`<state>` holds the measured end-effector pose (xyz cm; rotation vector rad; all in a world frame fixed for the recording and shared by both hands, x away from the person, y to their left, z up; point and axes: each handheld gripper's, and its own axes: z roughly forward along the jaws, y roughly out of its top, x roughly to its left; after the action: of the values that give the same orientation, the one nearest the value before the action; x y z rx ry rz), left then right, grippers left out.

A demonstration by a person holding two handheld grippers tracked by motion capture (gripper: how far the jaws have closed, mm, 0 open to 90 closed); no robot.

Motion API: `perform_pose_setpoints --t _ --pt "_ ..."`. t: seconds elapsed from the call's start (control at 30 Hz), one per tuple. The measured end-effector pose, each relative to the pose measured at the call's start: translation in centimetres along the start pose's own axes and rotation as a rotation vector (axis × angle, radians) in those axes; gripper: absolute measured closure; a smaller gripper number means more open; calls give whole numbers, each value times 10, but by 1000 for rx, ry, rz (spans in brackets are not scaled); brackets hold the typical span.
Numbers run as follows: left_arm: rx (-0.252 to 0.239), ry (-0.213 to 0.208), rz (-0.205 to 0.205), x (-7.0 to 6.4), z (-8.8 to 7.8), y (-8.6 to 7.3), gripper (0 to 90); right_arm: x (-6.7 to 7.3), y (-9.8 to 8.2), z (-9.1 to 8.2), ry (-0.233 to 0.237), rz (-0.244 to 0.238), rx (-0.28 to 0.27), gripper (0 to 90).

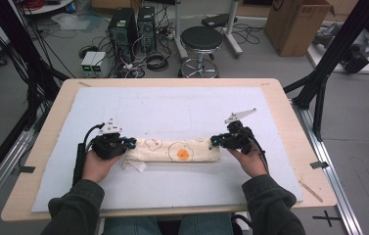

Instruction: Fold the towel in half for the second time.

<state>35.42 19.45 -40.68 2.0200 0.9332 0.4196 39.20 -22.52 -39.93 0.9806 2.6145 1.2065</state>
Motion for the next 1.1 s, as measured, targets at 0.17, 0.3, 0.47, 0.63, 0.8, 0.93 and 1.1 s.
perform_pose_setpoints --t 0.17,0.3,0.47,0.63,0.8,0.93,1.1 --pt "-7 14 -42 13 12 9 846 -14 7 6 -31 23 -4 831" --pt "13 33 -31 19 24 13 847 -25 15 8 -43 42 -17 830" --pt "14 43 -76 24 37 14 847 -35 19 12 -74 57 -23 830" --pt "4 54 -91 26 44 14 846 -43 18 20 -104 67 -22 828" --pt "23 64 -79 28 49 11 802 -46 17 28 -118 90 -15 767" --pt "10 62 -85 31 45 11 706 -49 16 28 -125 100 -27 701" --pt "-12 56 -87 32 38 12 670 -47 16 19 -101 103 -68 653"
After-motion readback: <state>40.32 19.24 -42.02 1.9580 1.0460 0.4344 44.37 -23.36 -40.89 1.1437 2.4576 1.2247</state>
